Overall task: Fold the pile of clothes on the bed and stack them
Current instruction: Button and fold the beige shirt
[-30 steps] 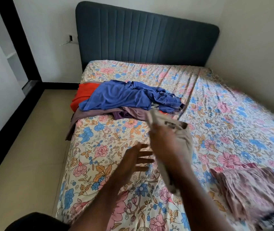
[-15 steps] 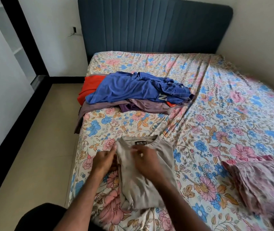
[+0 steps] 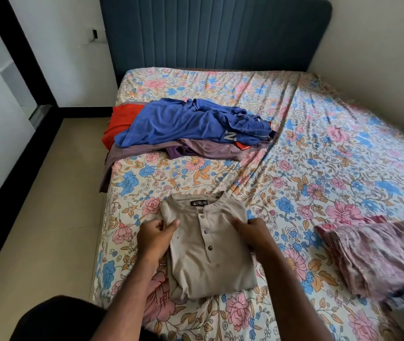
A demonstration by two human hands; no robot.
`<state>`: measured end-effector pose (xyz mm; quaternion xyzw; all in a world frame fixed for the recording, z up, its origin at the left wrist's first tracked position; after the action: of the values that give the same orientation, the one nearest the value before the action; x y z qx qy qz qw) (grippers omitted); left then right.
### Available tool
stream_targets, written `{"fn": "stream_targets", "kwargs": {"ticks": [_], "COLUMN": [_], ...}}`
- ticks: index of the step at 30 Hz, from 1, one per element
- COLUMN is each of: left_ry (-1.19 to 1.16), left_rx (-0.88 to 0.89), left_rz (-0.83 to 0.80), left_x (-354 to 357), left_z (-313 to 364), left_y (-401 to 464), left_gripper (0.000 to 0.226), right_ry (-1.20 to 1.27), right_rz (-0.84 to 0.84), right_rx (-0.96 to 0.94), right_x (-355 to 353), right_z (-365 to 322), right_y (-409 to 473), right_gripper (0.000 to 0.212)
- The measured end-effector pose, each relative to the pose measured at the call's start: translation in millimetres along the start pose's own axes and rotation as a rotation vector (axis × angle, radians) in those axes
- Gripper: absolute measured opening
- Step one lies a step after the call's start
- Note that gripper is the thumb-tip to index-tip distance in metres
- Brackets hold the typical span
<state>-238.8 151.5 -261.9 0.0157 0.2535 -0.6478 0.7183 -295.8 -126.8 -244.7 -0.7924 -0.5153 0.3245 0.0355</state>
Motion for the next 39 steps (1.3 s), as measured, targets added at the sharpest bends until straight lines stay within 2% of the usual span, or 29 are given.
{"fn": "stream_targets", "kwargs": {"ticks": [3,7,10,11,14,18,20,24,26,30,33,37,39], "left_ry": [-0.038,-0.112,-0.16,-0.192,-0.27,-0.418,-0.422,-0.411,-0.32,-0.135,-0.13,-0.109,-0.182], "left_rx": [0.026,0.017,0.04,0.038,0.031,-0.04,-0.016,0.108,0.21,0.309,0.33,0.378,0.304], "left_rz": [-0.013,-0.022,0.01,0.011,-0.016,-0.08,-0.117,-0.201,-0.216,-0.171,-0.128,-0.057,-0.053], "left_x": [-2,-4,-8,-8,-6,-1,0,-5,-4,1,2,0,-3], "left_z": [-6,-9,-5,-4,-7,-13,-14,-20,-21,-21,-23,-19,-18], "left_y": [-4,-5,-10,-11,-10,-13,-15,-24,-28,-30,-30,-32,-31], "left_gripper": [0.027,0.006,0.016,0.022,0.025,0.031,0.023,0.049,0.054,0.037,0.019,0.01,0.002], "right_ry": [0.027,-0.072,0.041,0.093,0.197,0.293,0.306,0.296,0.308,0.32,0.337,0.332,0.332], "right_rz": [-0.144,-0.175,-0.155,-0.141,-0.08,-0.043,-0.044,-0.036,-0.047,-0.055,-0.042,-0.046,-0.043], "right_rx": [0.046,-0.113,-0.166,-0.18,-0.221,-0.244,-0.229,-0.235,-0.236,-0.255,-0.265,-0.273,-0.282], "right_x": [4,10,15,14,9,7,10,11,11,12,11,12,12], "right_z": [-7,-19,3,2,-1,9,17,17,18,20,20,21,20], "right_y": [4,6,16,9,-8,-9,-4,-1,0,1,0,0,-1], "right_gripper": [0.053,0.073,0.092,0.087,0.048,0.026,0.026,0.026,0.026,0.029,0.027,0.026,0.025]}}
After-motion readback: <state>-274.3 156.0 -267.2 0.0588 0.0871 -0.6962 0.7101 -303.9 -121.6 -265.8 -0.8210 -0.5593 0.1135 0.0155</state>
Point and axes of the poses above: each hand's wrist, its own y-axis towards the middle knuckle, its own x-axis out of the palm, z = x × y, the point moved 6 cm from there along y, towards the middle knuckle, and after that the axes turned 4 degrees about -x, right-handed, at the moved point
